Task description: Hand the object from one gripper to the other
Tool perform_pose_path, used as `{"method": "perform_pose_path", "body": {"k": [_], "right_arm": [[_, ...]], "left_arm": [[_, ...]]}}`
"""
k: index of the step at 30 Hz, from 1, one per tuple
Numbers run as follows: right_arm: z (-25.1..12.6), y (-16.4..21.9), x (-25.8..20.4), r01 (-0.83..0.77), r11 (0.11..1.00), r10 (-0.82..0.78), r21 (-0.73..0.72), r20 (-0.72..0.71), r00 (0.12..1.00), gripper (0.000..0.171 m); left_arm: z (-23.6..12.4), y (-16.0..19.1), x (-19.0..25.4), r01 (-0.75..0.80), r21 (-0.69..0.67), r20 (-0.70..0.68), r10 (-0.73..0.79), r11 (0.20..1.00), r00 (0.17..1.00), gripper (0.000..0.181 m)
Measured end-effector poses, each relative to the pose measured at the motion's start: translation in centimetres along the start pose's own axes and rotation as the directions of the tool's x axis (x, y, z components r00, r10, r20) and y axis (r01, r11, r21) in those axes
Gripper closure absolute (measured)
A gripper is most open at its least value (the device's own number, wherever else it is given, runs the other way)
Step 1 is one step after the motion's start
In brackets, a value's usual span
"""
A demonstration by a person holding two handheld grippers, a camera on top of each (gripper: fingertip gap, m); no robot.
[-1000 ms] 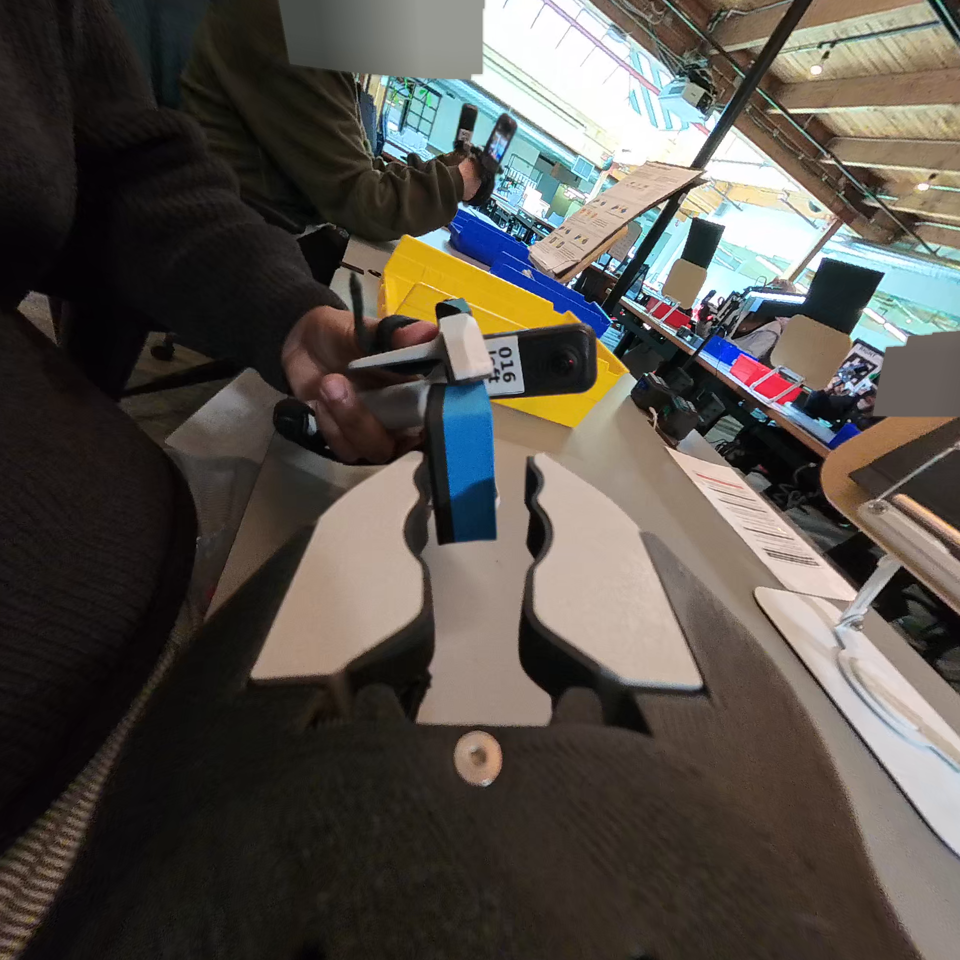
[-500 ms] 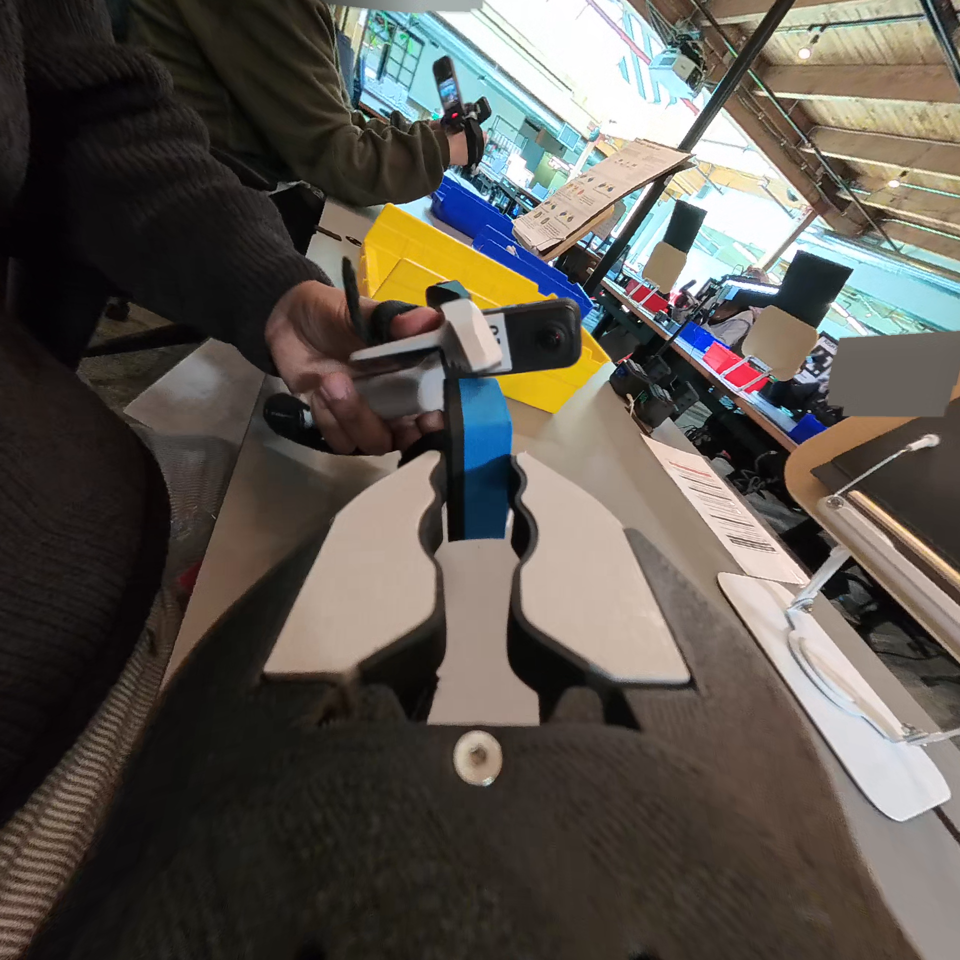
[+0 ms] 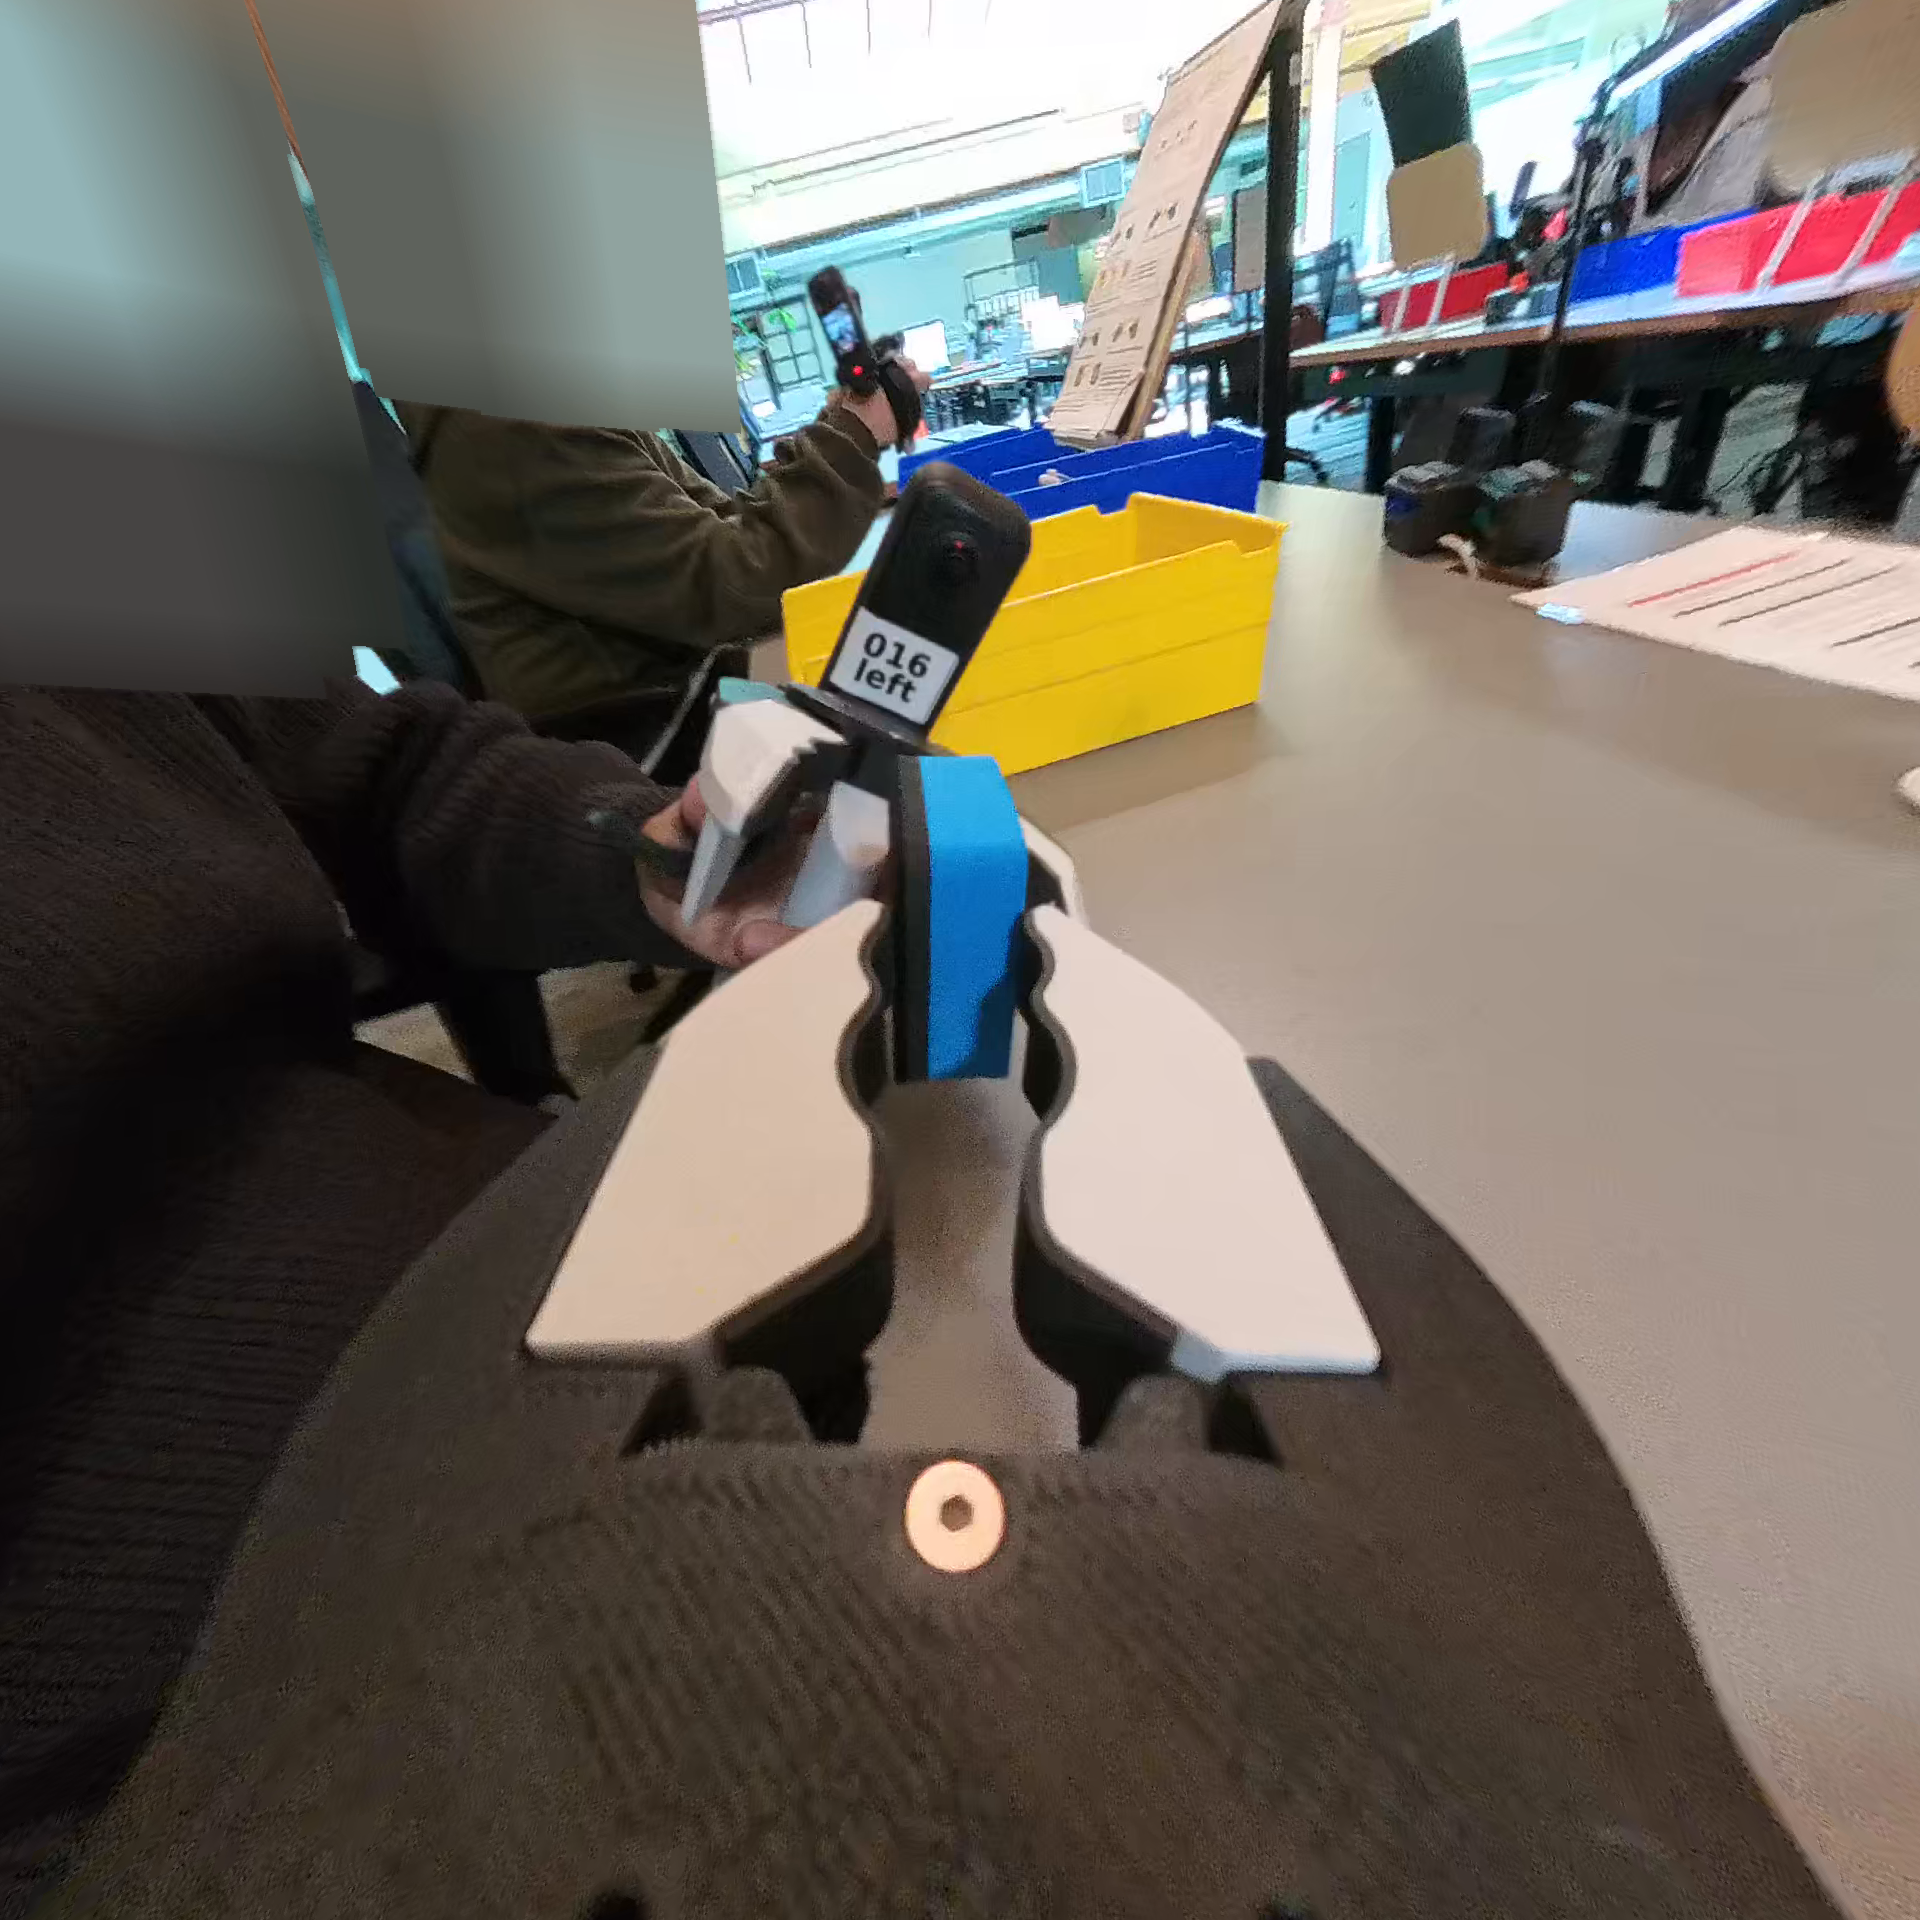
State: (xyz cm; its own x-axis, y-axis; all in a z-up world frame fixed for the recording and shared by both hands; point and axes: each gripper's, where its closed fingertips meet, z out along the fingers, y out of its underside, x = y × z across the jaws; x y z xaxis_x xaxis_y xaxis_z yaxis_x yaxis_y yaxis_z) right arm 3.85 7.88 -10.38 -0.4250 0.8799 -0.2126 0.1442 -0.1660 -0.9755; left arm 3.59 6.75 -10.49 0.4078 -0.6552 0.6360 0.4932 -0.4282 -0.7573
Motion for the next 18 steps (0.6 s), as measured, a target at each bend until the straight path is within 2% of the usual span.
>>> {"method": "perform_pose_path", "body": {"k": [3, 5, 9, 11, 14, 15, 18], "right_arm": [[0.0, 0.0, -0.2, -0.065, 0.998, 0.065, 0.003, 0.036, 0.997, 0.149], [0.1, 0.1, -0.5, -0.090, 0.996, 0.090, 0.001, 0.062, 0.994, 0.149], [0.6, 0.7, -1.3, -0.151, 0.988, 0.153, -0.028, 0.127, 0.980, 0.149], [0.7, 1.0, -1.1, -0.158, 0.987, 0.161, -0.040, 0.109, 0.981, 0.148], [0.7, 0.8, -1.2, -0.149, 0.989, 0.150, -0.024, 0.127, 0.980, 0.148], [0.8, 0.7, -1.1, -0.132, 0.991, 0.132, -0.010, 0.118, 0.984, 0.144], [1.0, 0.7, -0.4, -0.001, 1.000, 0.001, 0.010, 0.044, 0.999, 0.115]], "left_arm": [[0.1, 0.6, 0.2, -0.123, -0.073, 0.026, 0.125, 0.990, 0.992, 0.125], [0.1, 0.9, 0.2, -0.176, -0.099, 0.038, 0.180, 0.979, 0.983, 0.129], [0.1, 0.9, 0.3, -0.175, -0.085, 0.028, 0.178, 0.981, 0.984, 0.136], [0.0, 0.9, 0.7, -0.166, -0.090, -0.004, 0.167, 0.982, 0.986, 0.158], [0.0, 1.0, 0.8, -0.194, -0.103, -0.003, 0.194, 0.976, 0.981, 0.159], [-0.1, 1.0, 0.9, -0.197, -0.104, -0.005, 0.198, 0.975, 0.980, 0.159], [-0.3, 0.4, 0.8, -0.139, -0.068, -0.011, 0.139, 0.988, 0.990, 0.159]]}}
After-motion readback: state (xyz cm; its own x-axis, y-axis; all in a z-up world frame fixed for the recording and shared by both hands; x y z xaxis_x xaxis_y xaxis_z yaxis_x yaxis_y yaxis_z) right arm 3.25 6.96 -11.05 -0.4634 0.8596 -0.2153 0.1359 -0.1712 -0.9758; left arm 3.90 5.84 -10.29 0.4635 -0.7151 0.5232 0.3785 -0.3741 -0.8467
